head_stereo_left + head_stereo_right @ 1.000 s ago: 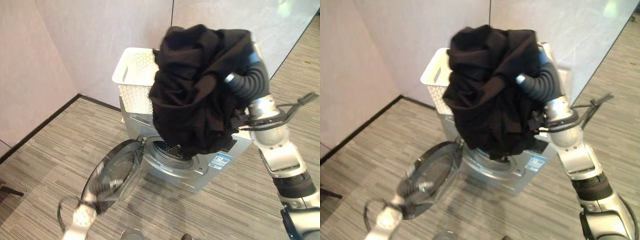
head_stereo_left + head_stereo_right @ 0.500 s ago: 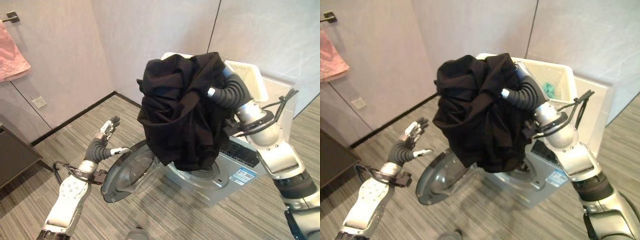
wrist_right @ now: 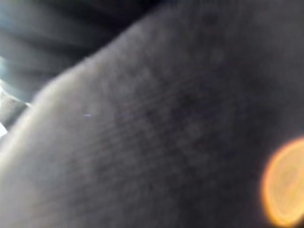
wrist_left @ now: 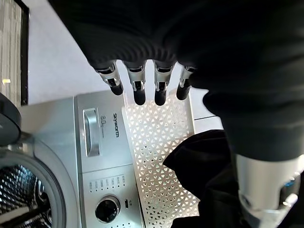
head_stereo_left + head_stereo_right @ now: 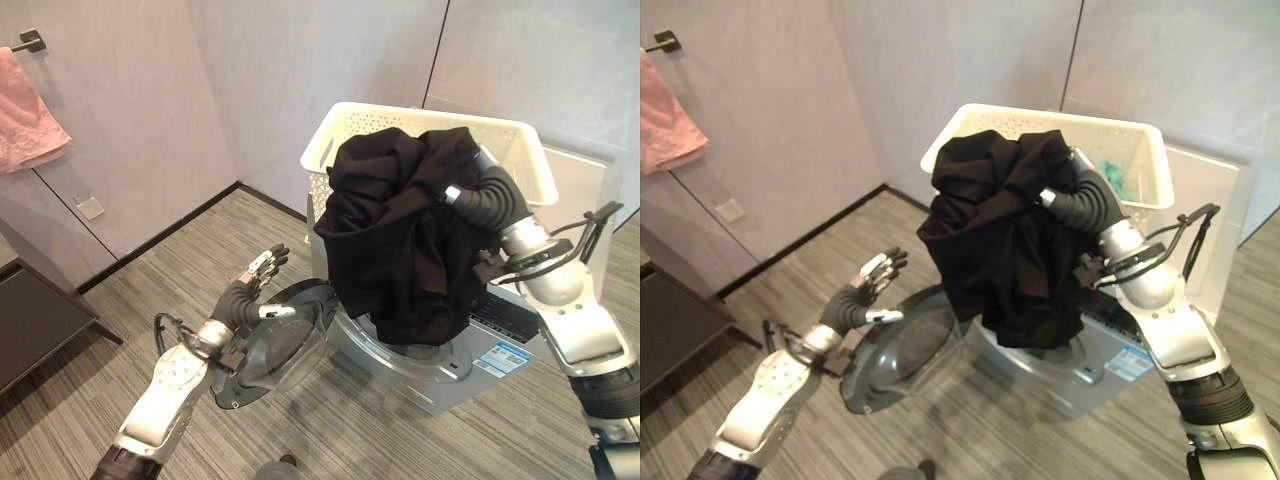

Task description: Grab the laundry basket,head to the washer,open it,put in the laundry and shut it.

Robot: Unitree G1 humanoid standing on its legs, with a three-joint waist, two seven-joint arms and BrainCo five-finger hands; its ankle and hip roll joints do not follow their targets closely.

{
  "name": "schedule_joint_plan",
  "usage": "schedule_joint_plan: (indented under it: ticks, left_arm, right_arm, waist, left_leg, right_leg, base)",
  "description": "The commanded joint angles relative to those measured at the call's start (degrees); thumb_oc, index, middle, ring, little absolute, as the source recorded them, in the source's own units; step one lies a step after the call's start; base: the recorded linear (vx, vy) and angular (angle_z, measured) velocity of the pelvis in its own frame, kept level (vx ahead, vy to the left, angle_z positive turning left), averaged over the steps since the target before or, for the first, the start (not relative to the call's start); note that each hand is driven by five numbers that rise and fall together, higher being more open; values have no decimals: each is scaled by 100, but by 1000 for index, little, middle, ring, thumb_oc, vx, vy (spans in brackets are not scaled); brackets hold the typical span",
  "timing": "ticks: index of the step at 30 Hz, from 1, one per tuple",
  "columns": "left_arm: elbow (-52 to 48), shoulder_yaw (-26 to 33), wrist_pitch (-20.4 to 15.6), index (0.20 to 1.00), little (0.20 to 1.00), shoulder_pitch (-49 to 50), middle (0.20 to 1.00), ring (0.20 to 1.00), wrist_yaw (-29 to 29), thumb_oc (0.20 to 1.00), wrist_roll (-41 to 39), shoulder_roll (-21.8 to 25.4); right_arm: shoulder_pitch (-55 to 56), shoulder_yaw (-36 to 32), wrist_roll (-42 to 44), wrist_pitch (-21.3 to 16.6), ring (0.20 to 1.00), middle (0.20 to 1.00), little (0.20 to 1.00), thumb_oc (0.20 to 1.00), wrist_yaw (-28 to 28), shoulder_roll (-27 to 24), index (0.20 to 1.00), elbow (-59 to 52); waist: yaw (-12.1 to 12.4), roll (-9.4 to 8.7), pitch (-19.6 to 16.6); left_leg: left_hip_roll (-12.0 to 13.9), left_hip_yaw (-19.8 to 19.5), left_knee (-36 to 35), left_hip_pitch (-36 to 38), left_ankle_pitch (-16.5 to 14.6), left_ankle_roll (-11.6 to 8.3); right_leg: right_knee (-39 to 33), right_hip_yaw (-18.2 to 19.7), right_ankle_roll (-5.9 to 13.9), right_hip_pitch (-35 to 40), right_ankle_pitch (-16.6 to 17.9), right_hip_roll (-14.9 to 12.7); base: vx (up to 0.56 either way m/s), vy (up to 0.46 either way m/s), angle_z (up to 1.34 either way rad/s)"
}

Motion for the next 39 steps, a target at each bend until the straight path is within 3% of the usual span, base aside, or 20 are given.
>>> schedule_joint_plan:
  ticks: [1, 2, 7, 20, 31, 33, 39]
  left_arm:
    - [231, -313, -89, 1000, 1000, -614, 1000, 1000, 50, 1000, -3, -2]
    - [454, -444, -51, 1000, 1000, -868, 1000, 1000, 138, 1000, 7, -177]
    - [663, -602, -47, 1000, 1000, -1375, 1000, 1000, 260, 1000, -110, -294]
    - [1038, -1266, -293, 1000, 1000, -2838, 1000, 1000, 499, 1000, 412, -517]
    - [1200, -1464, -361, 1000, 1000, -3072, 1000, 1000, 597, 1000, 339, -723]
    - [1154, -1403, -355, 1000, 1000, -2992, 1000, 1000, 570, 1000, 337, -635]
    - [264, -860, -234, 1000, 1000, -1902, 1000, 1000, -7, 1000, 196, 339]
  right_arm:
    - [-535, -87, 84, -42, 200, 200, 200, 200, -254, 23, 200, 7]
    - [-667, 63, 99, -33, 200, 200, 200, 200, -276, 263, 200, 30]
    - [-760, 235, 235, -28, 200, 200, 200, 200, -248, 535, 200, 10]
    - [-716, 461, 329, -75, 200, 200, 200, 200, -154, 854, 200, -8]
    - [-764, 619, 337, -70, 200, 200, 200, 200, -194, 1045, 200, -9]
    - [-727, 579, 330, -67, 200, 200, 200, 200, -175, 1011, 200, -14]
    - [-556, 207, 444, -51, 200, 200, 200, 200, -20, 625, 200, -81]
  waist:
    - [-107, -197, -327]
    - [-149, -208, -315]
    - [-161, -253, -299]
    - [-279, -277, -262]
    - [-315, -187, -240]
    - [-307, -169, -240]
    - [-143, -126, -255]
  left_leg:
    - [52, 582, -452, -476, 613, -10]
    - [69, 642, -494, -452, 614, 5]
    - [110, 784, -547, -404, 632, 17]
    - [134, 858, -566, -384, 654, -28]
    - [51, 865, -593, -379, 644, -11]
    - [39, 863, -596, -378, 638, -4]
    - [-14, 828, -582, -417, 604, 33]
  right_leg:
    - [225, 237, 41, 465, -1153, 135]
    - [214, 288, 56, 424, -1135, 123]
    - [217, 336, 82, 373, -1096, 124]
    - [241, 324, 94, 349, -1092, 164]
    - [280, 197, 115, 367, -1100, 93]
    - [290, 180, 121, 361, -1103, 82]
    - [291, 148, 146, 327, -1078, 43]
  base:
    - [0, 0, 0]
    - [18, 13, -4]
    - [11, 6, -10]
    - [1, 0, -4]
    - [11, 1, 2]
    - [22, 5, 1]
    - [20, 9, 1]
